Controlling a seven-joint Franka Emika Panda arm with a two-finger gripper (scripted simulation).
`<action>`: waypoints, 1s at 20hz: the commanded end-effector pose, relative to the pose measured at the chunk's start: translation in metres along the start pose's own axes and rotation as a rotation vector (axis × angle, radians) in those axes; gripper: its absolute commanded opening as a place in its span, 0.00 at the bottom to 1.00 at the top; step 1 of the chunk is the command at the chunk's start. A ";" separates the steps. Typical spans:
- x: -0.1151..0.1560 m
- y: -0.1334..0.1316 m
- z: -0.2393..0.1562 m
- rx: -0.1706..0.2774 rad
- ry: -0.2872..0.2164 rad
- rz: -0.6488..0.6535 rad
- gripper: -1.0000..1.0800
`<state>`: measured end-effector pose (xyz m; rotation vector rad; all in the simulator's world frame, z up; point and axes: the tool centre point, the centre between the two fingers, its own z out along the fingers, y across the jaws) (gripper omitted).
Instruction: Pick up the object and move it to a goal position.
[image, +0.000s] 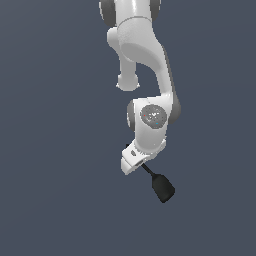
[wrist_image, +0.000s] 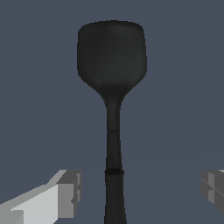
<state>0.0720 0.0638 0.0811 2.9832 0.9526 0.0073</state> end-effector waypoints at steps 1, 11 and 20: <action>0.005 -0.004 0.006 0.005 0.000 -0.041 0.96; 0.010 -0.009 0.015 0.011 -0.001 -0.080 0.96; 0.009 -0.010 0.054 0.011 -0.001 -0.084 0.96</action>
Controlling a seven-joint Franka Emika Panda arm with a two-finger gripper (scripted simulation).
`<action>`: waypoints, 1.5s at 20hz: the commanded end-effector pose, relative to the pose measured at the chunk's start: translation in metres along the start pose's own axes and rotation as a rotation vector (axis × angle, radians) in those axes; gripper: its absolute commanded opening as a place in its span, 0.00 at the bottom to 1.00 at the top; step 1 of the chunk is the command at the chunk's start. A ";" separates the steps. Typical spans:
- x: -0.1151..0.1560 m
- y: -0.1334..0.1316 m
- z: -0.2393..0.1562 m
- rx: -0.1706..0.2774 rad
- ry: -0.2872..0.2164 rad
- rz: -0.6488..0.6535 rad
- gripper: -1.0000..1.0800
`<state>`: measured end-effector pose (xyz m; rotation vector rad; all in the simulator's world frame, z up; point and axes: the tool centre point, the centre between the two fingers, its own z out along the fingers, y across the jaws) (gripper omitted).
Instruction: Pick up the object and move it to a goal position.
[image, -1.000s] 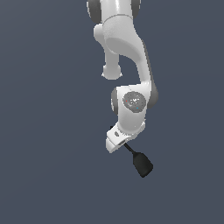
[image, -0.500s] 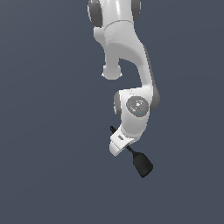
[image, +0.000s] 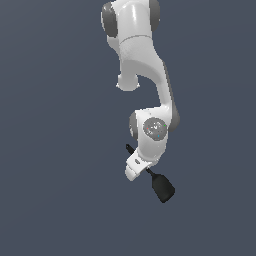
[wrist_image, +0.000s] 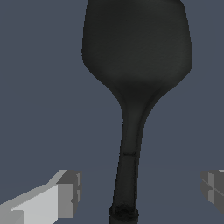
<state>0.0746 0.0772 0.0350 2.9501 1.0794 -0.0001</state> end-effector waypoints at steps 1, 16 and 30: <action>0.000 0.000 0.012 0.000 0.000 -0.001 0.96; 0.001 0.000 0.018 0.000 0.000 -0.002 0.00; -0.026 0.017 -0.013 0.000 -0.001 -0.002 0.00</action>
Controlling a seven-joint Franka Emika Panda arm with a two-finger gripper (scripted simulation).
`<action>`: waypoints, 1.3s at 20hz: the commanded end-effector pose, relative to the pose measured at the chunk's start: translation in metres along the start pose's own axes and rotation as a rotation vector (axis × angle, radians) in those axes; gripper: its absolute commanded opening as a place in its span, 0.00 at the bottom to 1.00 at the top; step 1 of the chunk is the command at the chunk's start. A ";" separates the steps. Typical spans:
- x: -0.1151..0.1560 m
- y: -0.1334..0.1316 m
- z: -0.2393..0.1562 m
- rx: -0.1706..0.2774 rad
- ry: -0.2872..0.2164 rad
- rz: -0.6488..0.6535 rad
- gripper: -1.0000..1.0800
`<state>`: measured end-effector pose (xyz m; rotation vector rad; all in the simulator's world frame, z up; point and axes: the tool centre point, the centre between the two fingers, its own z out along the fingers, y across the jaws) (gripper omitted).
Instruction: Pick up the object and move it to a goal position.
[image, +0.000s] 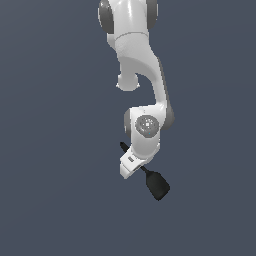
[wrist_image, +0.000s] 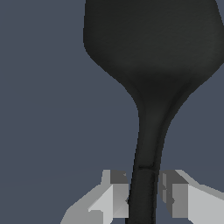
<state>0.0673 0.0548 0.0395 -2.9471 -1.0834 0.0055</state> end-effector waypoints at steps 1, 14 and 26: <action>-0.011 0.008 -0.014 -0.003 0.002 0.001 0.00; -0.095 0.066 -0.116 -0.003 0.002 0.001 0.00; -0.131 0.095 -0.164 -0.003 0.003 0.001 0.00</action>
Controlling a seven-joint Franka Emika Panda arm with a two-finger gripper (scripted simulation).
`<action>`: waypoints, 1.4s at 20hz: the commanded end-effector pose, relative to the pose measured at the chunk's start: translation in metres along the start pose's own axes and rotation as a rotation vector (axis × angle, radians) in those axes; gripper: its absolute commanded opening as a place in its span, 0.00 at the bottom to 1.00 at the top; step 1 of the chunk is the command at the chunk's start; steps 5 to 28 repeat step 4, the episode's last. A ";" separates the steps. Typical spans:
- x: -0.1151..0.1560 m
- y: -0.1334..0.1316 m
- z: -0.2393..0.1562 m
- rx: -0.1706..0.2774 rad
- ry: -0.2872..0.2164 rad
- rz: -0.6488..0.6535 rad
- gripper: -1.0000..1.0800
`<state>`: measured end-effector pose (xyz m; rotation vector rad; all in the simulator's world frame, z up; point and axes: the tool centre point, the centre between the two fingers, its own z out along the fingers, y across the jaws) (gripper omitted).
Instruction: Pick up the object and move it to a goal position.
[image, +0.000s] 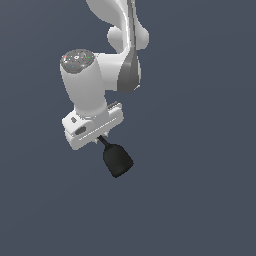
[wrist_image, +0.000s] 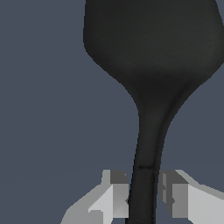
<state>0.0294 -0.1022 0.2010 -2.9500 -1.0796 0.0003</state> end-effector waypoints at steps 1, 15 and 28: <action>0.000 0.001 -0.002 0.000 0.000 -0.002 0.00; 0.002 0.000 0.001 0.000 0.000 -0.002 0.00; 0.002 0.000 0.001 0.000 0.000 -0.002 0.00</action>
